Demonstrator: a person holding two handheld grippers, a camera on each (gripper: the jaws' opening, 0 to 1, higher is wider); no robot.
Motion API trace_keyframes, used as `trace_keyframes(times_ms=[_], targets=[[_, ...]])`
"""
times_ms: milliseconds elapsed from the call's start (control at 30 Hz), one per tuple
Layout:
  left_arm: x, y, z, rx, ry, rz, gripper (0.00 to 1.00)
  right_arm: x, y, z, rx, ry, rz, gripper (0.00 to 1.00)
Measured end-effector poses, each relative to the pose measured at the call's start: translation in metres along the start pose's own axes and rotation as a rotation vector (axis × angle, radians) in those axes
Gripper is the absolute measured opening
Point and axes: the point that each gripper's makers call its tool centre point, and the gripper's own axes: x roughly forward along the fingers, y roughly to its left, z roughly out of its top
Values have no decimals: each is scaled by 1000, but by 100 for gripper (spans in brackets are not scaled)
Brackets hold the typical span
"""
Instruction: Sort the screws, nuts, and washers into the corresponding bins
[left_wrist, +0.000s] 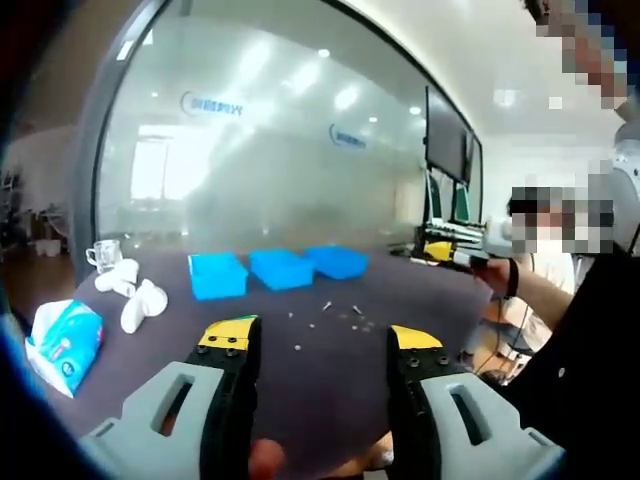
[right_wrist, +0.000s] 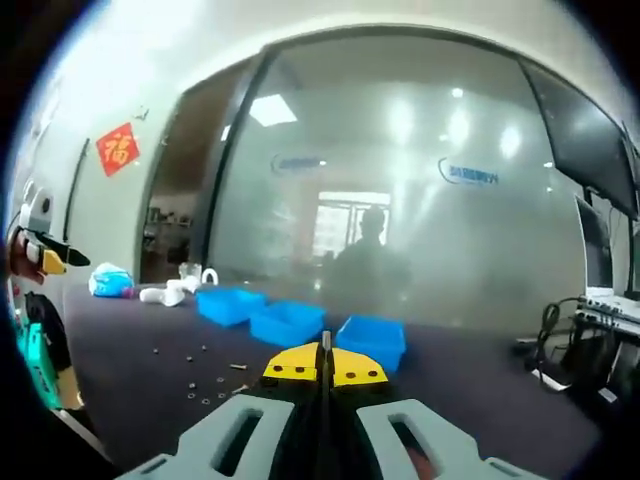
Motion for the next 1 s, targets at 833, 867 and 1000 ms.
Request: trace_keyframes(times_ms=[833, 867, 1000], targets=[[-11, 13, -6, -14, -10, 32, 49, 112, -28, 17, -108, 25, -35, 0], [-12, 14, -6, -16, -11, 35, 48, 120, -31, 16, -110, 32, -40, 0], [-13, 16, -8, -19, -10, 43, 48, 149, -42, 12, -138, 63, -58, 0]])
